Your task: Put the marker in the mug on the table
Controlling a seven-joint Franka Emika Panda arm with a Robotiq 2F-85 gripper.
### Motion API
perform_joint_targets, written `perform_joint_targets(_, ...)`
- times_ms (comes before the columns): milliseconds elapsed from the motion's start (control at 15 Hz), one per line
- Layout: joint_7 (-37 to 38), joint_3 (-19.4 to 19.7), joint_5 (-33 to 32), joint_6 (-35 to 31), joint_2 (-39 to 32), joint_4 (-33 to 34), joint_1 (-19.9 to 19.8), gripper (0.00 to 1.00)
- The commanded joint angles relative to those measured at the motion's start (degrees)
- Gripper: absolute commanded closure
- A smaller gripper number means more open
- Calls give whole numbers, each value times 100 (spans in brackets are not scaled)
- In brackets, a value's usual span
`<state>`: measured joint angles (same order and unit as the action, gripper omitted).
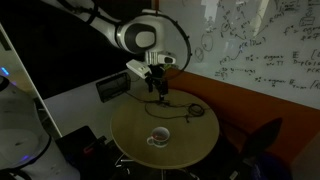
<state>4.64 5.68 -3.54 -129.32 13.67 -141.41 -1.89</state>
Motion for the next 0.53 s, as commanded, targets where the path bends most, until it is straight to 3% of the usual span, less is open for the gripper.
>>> perform_joint_targets(0, 281, -162, 57, -428, -914, 136, -81, 0)
perform_joint_targets(267, 119, -114, 98, -250, -2056, 532, -89, 0)
perform_joint_targets(467, -10, -108, 182, -351, -2414, 716, -126, 0)
